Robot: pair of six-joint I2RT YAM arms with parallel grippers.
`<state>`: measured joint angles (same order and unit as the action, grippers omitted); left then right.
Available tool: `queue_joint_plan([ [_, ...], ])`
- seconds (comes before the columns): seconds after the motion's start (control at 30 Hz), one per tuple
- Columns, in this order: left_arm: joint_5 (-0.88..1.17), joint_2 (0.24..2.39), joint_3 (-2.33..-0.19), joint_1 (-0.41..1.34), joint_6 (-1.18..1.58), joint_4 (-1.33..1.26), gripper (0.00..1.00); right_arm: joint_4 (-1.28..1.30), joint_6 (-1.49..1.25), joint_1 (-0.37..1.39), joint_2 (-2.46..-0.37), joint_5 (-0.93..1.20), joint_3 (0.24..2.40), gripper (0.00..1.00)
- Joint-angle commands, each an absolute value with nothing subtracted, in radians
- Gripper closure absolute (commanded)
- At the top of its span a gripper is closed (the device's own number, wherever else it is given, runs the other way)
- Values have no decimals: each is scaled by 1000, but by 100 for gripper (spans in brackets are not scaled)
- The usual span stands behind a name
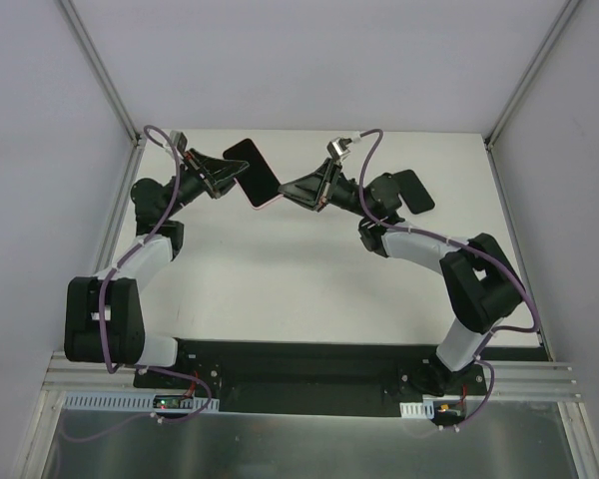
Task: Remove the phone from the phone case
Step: Remove the phone case from the phone.
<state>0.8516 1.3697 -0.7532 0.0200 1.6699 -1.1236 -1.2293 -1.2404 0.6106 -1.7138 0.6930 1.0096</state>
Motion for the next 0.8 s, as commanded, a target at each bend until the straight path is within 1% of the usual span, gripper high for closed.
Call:
queue_joint_plan([
  [0.0, 795, 1442, -727, 11, 1755, -1343, 100, -1526, -1241, 635, -1631, 735, 1060, 99],
  [0.43, 773, 1566, -698, 9, 1839, -1520, 100, -1532, -1207, 683, -1617, 736, 1166, 99],
  [0.7, 721, 1620, -663, 14, 1922, -1682, 100, -1532, -1207, 713, -1650, 730, 1253, 99],
  [0.77, 712, 1621, -657, 15, 1925, -1683, 100, -1532, -1206, 718, -1660, 724, 1276, 99],
])
